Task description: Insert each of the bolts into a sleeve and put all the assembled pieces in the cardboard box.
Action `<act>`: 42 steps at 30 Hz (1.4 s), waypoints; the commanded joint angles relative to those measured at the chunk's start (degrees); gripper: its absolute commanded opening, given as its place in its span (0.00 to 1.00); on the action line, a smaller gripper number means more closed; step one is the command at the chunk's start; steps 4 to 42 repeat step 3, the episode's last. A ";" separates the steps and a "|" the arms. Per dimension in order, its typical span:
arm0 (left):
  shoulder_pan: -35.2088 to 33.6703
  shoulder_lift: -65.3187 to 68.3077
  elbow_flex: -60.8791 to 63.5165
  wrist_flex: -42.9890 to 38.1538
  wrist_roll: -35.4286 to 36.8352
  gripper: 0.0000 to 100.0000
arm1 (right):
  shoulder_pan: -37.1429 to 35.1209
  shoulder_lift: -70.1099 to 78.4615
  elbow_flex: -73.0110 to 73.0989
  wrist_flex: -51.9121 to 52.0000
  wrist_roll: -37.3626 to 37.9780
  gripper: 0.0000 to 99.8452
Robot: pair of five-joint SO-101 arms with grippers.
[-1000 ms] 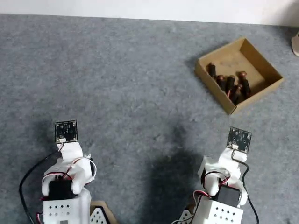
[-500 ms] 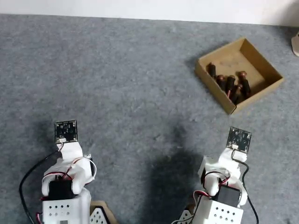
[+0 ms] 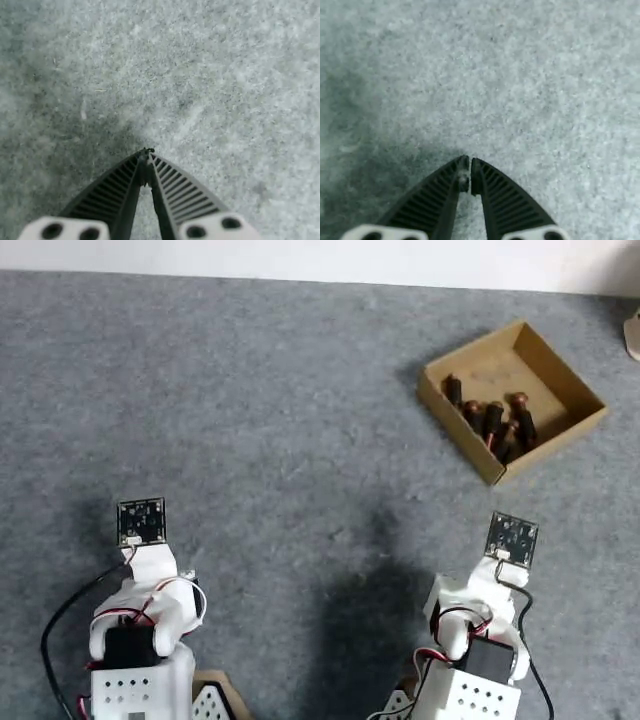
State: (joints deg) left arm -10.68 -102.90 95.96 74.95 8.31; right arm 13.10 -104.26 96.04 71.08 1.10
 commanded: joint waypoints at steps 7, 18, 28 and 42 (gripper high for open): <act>-0.66 0.22 1.27 0.35 -0.18 0.01 | 0.66 -0.84 7.87 0.22 -0.35 0.00; -0.66 0.22 1.27 0.35 -0.18 0.01 | 0.66 -0.84 7.87 0.22 -0.35 0.00; -0.66 0.22 1.27 0.35 -0.18 0.01 | 0.66 -0.84 7.87 0.22 -0.35 0.00; -0.66 0.22 1.27 0.35 -0.18 0.01 | 0.66 -0.84 7.87 0.22 -0.35 0.00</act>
